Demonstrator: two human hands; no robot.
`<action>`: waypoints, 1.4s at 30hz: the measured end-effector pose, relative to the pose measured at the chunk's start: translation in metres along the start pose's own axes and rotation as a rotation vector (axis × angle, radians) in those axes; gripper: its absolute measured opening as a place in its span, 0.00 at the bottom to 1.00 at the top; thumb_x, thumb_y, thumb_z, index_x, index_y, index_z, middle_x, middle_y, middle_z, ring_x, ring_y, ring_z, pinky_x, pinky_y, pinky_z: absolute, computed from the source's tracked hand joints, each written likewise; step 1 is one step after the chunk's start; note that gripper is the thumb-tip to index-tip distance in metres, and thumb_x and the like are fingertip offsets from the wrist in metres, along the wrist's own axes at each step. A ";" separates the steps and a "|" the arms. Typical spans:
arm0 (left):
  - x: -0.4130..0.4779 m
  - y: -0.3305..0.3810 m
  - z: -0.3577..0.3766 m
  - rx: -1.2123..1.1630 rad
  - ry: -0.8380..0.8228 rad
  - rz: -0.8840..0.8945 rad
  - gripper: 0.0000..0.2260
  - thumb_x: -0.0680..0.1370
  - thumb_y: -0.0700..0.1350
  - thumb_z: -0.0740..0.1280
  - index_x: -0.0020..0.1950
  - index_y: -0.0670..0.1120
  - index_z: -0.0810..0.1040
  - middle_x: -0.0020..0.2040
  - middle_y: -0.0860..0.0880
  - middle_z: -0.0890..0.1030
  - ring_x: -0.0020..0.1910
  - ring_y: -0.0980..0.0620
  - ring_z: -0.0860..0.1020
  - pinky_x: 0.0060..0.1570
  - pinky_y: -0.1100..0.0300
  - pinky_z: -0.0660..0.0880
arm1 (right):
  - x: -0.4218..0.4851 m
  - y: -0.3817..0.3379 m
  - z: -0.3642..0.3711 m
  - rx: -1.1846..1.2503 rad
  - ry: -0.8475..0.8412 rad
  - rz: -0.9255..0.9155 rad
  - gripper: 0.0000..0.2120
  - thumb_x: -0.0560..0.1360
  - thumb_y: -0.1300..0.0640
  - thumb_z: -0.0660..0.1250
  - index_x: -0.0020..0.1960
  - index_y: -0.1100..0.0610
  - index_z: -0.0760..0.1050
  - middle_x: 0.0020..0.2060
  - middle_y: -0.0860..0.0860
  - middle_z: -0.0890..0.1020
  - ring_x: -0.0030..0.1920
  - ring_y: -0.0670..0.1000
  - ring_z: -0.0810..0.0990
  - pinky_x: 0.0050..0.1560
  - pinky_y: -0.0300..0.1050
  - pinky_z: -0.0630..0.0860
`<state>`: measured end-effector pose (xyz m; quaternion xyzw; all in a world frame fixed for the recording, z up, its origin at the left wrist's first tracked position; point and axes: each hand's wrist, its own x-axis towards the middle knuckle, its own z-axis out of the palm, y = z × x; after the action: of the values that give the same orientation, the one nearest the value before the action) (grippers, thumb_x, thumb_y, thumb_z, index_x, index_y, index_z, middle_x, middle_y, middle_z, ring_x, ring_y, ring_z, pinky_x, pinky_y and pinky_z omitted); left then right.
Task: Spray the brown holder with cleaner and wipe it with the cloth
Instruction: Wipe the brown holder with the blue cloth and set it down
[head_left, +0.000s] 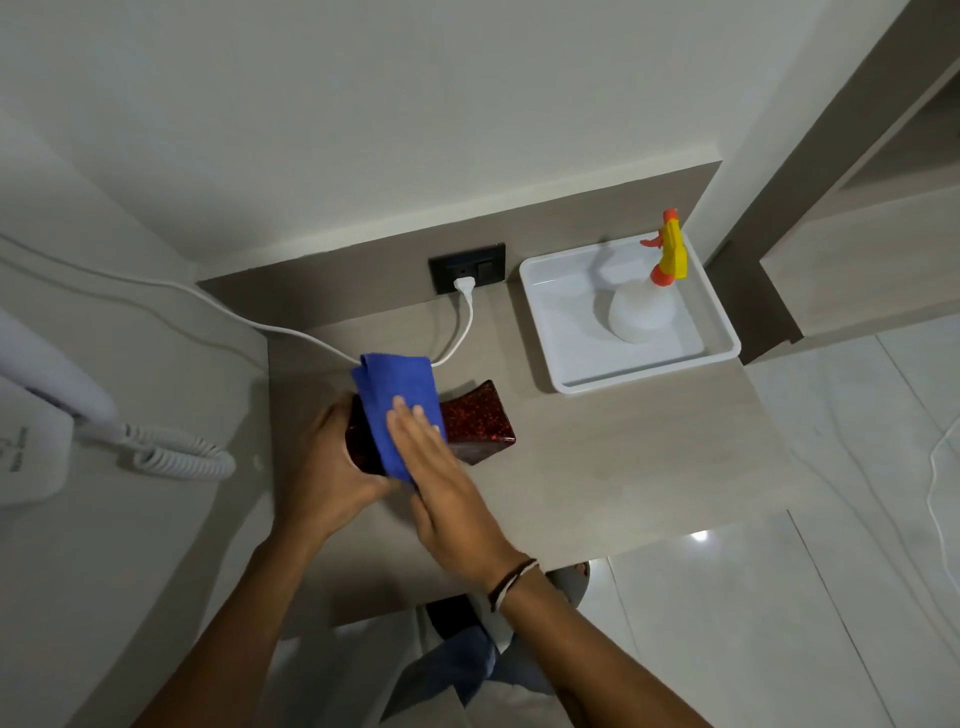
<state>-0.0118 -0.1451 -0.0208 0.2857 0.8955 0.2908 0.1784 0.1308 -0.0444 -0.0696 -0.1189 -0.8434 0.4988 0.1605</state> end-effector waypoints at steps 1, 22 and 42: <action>-0.001 -0.004 -0.001 0.010 -0.005 -0.022 0.30 0.55 0.56 0.76 0.56 0.56 0.75 0.51 0.58 0.81 0.50 0.59 0.81 0.44 0.59 0.76 | -0.004 0.013 -0.009 -0.043 -0.012 0.045 0.42 0.76 0.79 0.59 0.86 0.58 0.51 0.87 0.53 0.50 0.87 0.55 0.46 0.87 0.58 0.46; 0.010 -0.001 0.004 -0.087 0.020 -0.011 0.38 0.57 0.54 0.79 0.68 0.59 0.76 0.61 0.55 0.81 0.61 0.52 0.81 0.59 0.46 0.82 | 0.018 0.074 -0.067 0.488 0.397 0.662 0.31 0.79 0.78 0.53 0.78 0.61 0.70 0.71 0.60 0.80 0.69 0.60 0.80 0.71 0.54 0.79; 0.007 -0.007 -0.010 0.203 -0.027 0.099 0.45 0.60 0.52 0.84 0.74 0.50 0.72 0.68 0.49 0.79 0.67 0.45 0.78 0.61 0.50 0.77 | 0.023 0.058 -0.052 0.201 0.274 0.509 0.35 0.79 0.77 0.57 0.84 0.59 0.60 0.81 0.58 0.67 0.80 0.60 0.69 0.81 0.44 0.65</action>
<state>-0.0249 -0.1496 -0.0189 0.3501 0.9027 0.2032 0.1461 0.1320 0.0330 -0.0940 -0.3759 -0.7034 0.5834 0.1538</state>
